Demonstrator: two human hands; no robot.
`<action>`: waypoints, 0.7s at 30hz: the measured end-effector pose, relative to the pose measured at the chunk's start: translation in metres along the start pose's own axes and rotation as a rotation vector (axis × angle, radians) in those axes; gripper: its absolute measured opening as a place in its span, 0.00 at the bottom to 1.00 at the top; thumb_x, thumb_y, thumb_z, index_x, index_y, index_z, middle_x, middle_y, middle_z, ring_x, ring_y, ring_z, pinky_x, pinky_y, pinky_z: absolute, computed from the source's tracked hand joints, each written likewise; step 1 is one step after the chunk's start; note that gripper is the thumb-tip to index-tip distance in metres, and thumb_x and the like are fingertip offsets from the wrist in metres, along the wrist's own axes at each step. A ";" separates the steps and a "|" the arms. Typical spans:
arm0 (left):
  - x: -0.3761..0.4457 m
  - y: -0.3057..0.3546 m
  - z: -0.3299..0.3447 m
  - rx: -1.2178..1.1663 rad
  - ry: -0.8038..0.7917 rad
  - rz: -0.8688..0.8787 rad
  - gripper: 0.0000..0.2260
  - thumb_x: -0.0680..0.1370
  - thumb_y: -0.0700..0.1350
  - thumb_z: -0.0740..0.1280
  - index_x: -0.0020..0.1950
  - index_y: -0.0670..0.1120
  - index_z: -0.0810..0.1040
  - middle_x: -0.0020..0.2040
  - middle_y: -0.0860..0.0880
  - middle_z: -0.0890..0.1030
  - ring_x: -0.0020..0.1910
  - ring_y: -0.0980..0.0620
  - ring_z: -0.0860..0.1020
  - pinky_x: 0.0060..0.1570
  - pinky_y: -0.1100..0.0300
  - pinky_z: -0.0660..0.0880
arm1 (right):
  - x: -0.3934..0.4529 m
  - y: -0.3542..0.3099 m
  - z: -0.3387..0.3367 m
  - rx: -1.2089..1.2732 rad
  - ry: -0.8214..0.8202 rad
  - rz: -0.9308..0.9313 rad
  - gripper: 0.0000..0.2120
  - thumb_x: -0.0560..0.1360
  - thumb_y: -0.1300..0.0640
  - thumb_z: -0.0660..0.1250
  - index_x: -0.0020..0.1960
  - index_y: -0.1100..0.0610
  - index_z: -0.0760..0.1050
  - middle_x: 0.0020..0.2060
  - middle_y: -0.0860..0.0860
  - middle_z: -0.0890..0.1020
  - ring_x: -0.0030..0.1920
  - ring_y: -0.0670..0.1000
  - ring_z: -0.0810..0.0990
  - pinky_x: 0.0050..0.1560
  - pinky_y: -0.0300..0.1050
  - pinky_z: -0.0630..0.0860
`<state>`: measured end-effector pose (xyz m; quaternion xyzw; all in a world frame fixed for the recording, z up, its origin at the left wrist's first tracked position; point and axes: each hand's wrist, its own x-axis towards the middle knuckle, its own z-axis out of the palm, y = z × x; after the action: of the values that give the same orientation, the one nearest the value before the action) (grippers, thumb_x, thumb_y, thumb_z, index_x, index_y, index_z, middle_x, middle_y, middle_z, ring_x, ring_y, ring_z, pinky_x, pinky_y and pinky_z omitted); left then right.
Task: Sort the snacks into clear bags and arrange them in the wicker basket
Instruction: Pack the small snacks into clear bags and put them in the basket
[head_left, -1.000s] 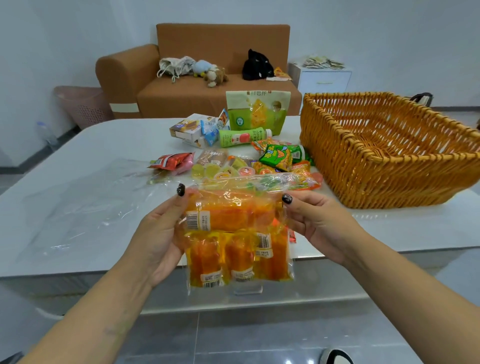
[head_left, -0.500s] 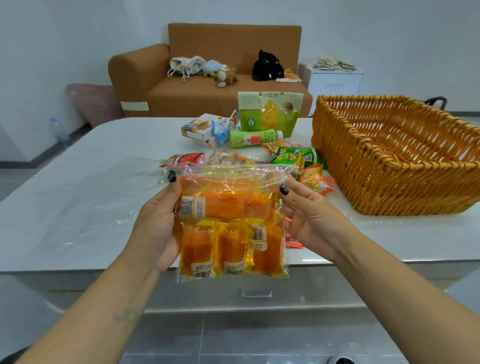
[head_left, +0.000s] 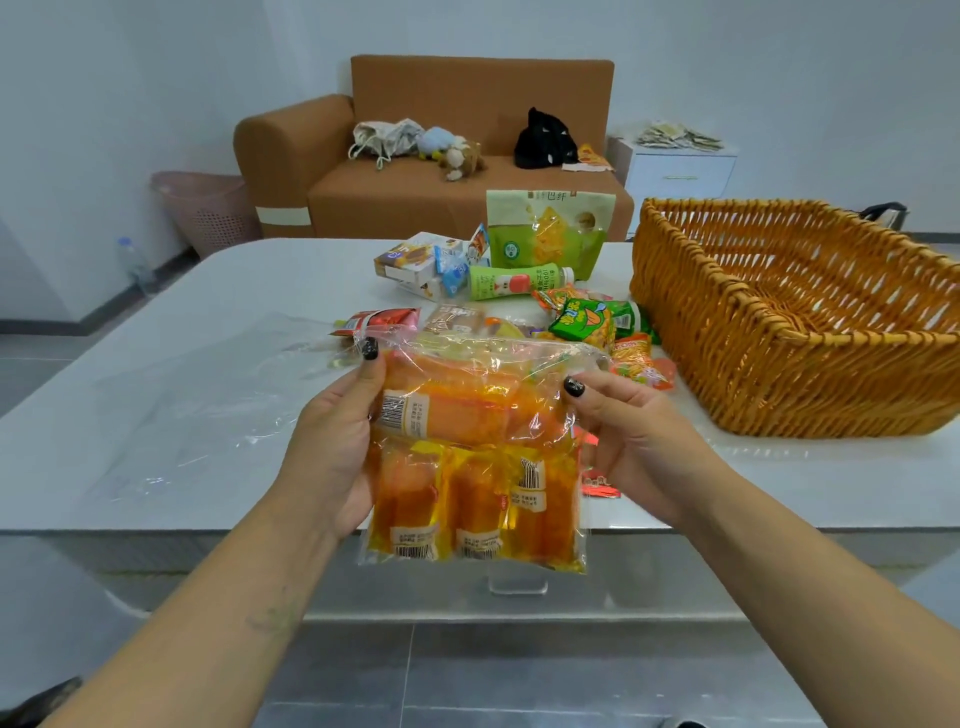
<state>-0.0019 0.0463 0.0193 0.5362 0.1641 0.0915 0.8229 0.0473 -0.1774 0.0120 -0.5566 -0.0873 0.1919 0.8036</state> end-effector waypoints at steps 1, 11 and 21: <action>-0.001 0.002 0.001 0.044 0.017 0.020 0.13 0.78 0.53 0.64 0.56 0.47 0.82 0.49 0.45 0.86 0.46 0.46 0.85 0.46 0.46 0.81 | 0.000 -0.005 -0.004 -0.074 -0.014 0.001 0.19 0.67 0.62 0.70 0.58 0.58 0.78 0.48 0.56 0.83 0.49 0.55 0.82 0.46 0.51 0.80; -0.032 -0.013 0.034 0.555 -0.195 0.278 0.12 0.72 0.57 0.64 0.45 0.53 0.83 0.38 0.55 0.85 0.36 0.58 0.83 0.37 0.66 0.79 | -0.027 -0.022 -0.007 -1.008 -0.243 -0.011 0.30 0.65 0.51 0.79 0.63 0.42 0.72 0.54 0.38 0.80 0.54 0.38 0.80 0.54 0.40 0.78; -0.047 -0.017 0.072 0.425 -0.124 0.387 0.16 0.71 0.57 0.68 0.52 0.48 0.80 0.44 0.54 0.86 0.44 0.60 0.83 0.42 0.67 0.79 | -0.056 -0.033 -0.021 -1.039 -0.169 -0.041 0.22 0.65 0.48 0.78 0.56 0.48 0.77 0.48 0.45 0.84 0.49 0.46 0.83 0.51 0.49 0.82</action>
<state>-0.0196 -0.0377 0.0386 0.7225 0.0240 0.1774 0.6678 0.0108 -0.2280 0.0395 -0.8623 -0.2462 0.1519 0.4156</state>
